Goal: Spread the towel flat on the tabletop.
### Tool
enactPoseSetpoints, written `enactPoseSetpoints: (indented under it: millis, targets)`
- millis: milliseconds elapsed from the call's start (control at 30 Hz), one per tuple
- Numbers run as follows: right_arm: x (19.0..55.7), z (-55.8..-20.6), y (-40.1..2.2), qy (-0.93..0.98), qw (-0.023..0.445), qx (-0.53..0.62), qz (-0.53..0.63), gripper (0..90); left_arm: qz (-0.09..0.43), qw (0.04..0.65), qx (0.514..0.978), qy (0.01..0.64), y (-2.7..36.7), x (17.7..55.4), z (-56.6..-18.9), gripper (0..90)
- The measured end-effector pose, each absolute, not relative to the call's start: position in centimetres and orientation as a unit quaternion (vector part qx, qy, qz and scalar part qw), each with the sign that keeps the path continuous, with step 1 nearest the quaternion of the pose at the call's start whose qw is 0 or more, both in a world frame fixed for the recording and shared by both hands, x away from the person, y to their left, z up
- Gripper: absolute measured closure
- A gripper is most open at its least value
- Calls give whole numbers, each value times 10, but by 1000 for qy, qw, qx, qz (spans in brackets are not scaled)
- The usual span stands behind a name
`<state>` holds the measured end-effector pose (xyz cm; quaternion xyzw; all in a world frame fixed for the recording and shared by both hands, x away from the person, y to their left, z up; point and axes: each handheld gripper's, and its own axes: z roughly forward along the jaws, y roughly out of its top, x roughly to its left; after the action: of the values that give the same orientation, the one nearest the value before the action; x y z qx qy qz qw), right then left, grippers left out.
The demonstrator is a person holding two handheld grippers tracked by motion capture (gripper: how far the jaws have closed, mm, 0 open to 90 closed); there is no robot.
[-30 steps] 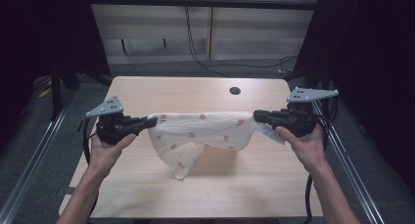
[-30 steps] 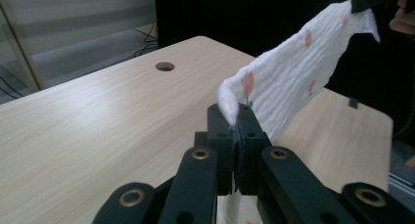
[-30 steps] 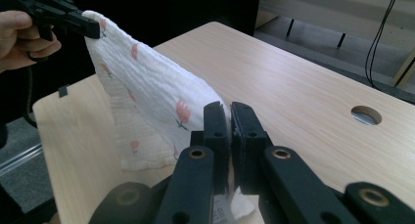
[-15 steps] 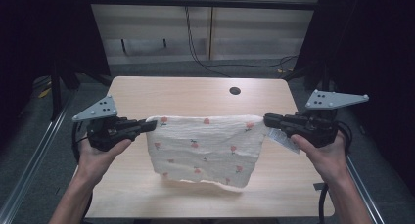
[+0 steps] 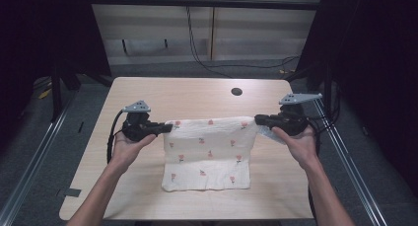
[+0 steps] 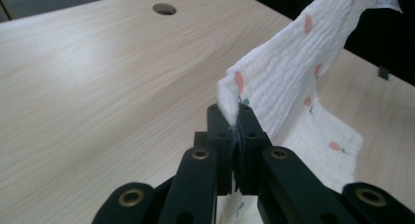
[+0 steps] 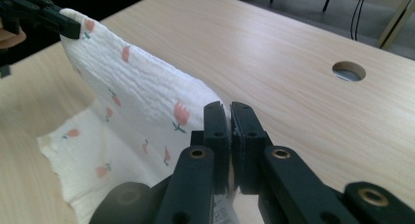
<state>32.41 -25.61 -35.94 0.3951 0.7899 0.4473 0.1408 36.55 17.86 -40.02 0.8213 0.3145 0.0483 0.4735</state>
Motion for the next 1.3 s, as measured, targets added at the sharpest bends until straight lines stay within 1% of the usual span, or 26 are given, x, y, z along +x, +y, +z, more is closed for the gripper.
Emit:
enactPoseSetpoints:
  millis: [167,300,367,433,467,500,567,600,667,700,733,833,1033,1167,1300]
  targets:
    - [344,-377,-253,794,134,403,435,862,44,468,820,326,178,374,-415,875]
    - [363,-393,-251,790,128,407,441,861,50,465,815,341,178,384,-424,870]
    - [372,-402,-249,789,139,411,434,861,46,465,812,350,176,392,-428,870]
    - [381,-411,-248,786,139,417,435,856,48,457,816,350,172,399,-432,859]
    - [384,-414,-247,785,138,420,434,846,51,454,816,354,170,402,-434,836]
    - [388,-417,-247,784,137,424,432,829,59,446,816,362,169,404,-435,792]
    - [393,-421,-247,780,134,435,429,764,58,442,814,374,169,408,-437,679]
    - [394,-423,-247,781,142,440,420,709,68,439,813,376,170,407,-436,651]
    - [395,-424,-249,776,151,451,415,669,78,441,806,386,175,406,-435,587]
    - [394,-424,-250,772,154,455,416,636,78,443,804,389,178,405,-435,576]
    - [393,-423,-252,768,163,461,414,607,78,441,807,385,181,404,-434,572]
    - [387,-423,-255,768,165,461,413,596,76,438,810,383,188,398,-437,569]
    - [360,-431,-249,795,132,434,404,628,56,432,823,366,195,376,-449,661]
    - [337,-439,-244,805,110,419,405,643,43,432,831,348,198,356,-452,673]
    - [313,-448,-238,814,109,406,400,648,35,418,848,324,195,337,-456,677]
